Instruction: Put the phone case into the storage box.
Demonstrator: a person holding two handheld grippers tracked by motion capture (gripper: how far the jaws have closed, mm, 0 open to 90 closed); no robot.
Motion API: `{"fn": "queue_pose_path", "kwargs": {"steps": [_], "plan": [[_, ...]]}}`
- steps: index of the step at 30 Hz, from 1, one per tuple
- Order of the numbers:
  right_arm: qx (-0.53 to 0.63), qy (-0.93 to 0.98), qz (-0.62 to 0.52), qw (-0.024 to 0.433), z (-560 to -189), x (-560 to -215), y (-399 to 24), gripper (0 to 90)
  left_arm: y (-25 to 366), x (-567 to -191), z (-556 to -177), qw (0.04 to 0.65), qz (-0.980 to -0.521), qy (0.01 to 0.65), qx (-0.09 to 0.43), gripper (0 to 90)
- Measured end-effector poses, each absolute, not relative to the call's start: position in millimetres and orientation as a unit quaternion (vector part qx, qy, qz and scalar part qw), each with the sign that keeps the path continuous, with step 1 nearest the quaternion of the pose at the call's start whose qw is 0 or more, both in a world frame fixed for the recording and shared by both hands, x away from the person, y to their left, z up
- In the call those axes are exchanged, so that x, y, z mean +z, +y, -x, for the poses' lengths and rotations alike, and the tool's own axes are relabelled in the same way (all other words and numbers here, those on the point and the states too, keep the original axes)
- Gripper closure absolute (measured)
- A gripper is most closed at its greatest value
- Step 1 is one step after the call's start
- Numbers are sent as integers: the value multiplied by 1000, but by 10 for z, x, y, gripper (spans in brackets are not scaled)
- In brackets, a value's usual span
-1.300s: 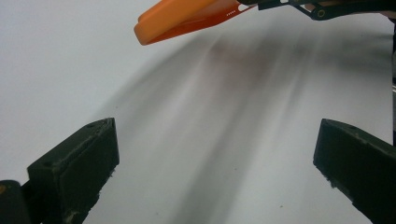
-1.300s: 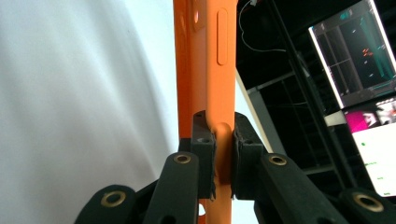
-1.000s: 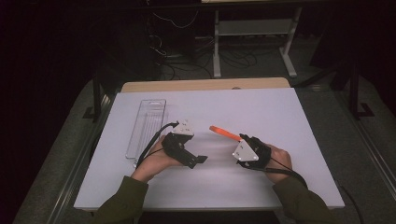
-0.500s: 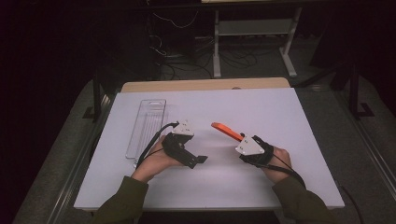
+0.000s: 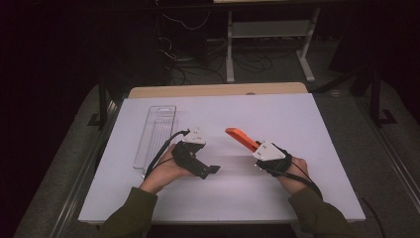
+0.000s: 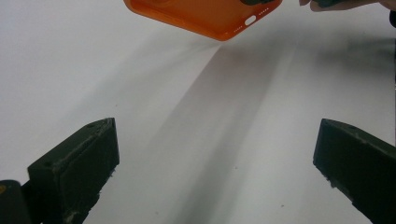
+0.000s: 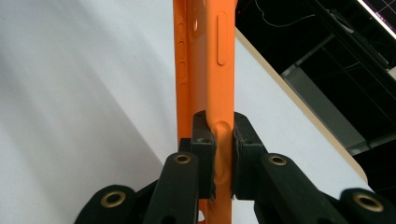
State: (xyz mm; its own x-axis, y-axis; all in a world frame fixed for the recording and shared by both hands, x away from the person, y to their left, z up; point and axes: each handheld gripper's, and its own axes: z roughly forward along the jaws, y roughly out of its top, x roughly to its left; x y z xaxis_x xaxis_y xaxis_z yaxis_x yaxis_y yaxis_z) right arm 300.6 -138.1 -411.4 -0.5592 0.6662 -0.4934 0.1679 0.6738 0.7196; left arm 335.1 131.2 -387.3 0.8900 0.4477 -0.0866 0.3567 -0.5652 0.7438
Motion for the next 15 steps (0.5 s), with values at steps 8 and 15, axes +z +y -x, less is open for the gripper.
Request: {"fn": "queue_pose_path", "kwargs": {"steps": [8,15], "plan": [[334,819,-278,375,-3025,-4096,-1405,806,1316,-3872,-3353,406,-883,229,55,0],[360,810,-309,345,-3043,-4075,-1449,806,1317,-3872,-3352,408,-882,230,56,0]]}}
